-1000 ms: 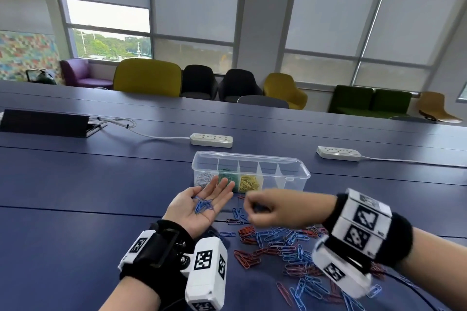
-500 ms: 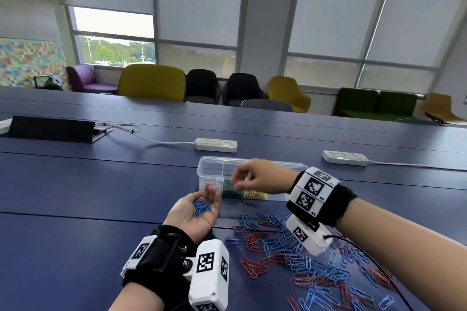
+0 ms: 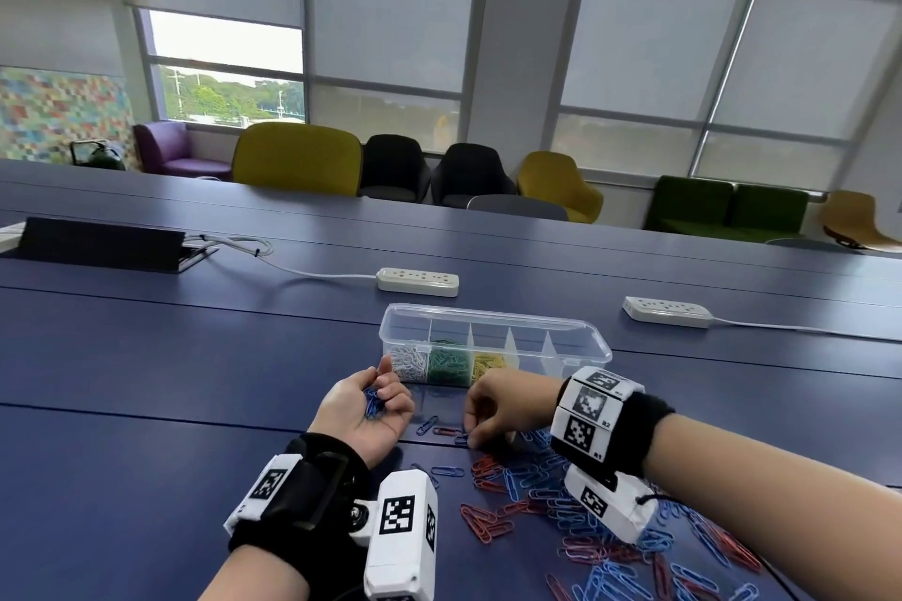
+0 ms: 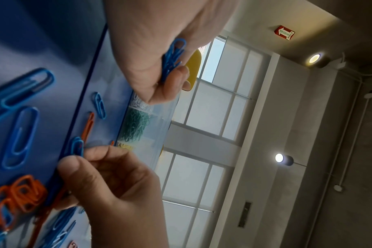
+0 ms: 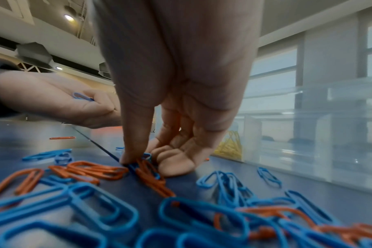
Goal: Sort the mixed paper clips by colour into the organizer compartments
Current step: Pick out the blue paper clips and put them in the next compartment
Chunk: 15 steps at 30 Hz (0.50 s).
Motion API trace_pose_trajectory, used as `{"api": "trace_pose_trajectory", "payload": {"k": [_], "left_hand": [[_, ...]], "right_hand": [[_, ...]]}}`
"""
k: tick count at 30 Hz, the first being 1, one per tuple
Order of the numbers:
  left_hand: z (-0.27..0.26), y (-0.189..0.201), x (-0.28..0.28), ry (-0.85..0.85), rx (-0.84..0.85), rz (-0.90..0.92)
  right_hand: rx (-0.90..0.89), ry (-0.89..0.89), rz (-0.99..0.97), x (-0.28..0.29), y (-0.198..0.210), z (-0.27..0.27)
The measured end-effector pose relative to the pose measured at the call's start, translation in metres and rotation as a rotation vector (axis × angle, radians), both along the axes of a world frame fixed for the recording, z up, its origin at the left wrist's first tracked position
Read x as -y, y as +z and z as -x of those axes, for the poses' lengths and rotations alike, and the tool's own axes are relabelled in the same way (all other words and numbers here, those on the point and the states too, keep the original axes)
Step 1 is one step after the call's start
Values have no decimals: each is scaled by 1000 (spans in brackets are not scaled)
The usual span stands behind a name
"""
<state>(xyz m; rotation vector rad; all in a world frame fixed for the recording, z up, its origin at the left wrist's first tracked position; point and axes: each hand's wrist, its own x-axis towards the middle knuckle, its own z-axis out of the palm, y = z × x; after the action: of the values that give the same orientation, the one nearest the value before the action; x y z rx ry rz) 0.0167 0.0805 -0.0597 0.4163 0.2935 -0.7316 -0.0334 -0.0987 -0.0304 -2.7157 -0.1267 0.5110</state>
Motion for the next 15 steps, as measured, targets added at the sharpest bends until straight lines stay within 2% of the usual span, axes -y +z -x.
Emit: {"api": "trace_pose_trajectory", "payload": {"k": [10, 12, 15], "left_hand": [[10, 5, -3, -18, 49, -5], [12, 7, -2, -37, 67, 17], [15, 10, 2, -79, 70, 31]], "right_hand": [[88, 41, 47, 6, 7, 12], [150, 3, -84, 8, 16, 14], [265, -37, -405, 3, 28, 14]]}}
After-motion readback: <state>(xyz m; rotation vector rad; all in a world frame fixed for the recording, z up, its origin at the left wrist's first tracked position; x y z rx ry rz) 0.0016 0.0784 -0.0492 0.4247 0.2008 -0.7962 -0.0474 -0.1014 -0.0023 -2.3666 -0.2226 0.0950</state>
